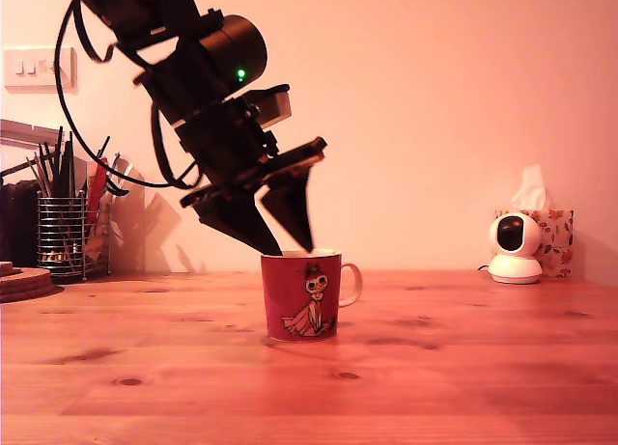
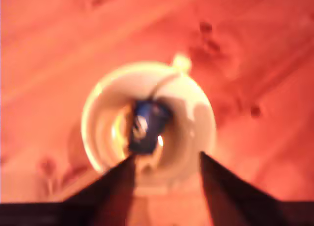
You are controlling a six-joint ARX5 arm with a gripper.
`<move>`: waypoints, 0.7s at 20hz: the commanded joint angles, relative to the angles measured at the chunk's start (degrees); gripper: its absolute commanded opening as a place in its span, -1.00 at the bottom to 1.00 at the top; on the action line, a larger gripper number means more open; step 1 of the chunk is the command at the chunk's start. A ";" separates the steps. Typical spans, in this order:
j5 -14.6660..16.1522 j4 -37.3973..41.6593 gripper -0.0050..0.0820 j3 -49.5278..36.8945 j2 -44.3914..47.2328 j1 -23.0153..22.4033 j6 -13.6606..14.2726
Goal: Pick up the coffee capsules on the table and drop them inside the coffee cup
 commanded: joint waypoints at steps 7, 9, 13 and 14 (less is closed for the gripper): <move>-0.02 -1.33 -0.93 0.13 -6.97 -0.15 2.75; -0.02 -1.90 -0.93 0.11 -8.57 -0.15 2.73; -0.02 -2.84 -0.93 0.11 -11.87 -0.15 2.71; -0.02 -3.45 -0.93 0.11 -12.55 -0.15 2.71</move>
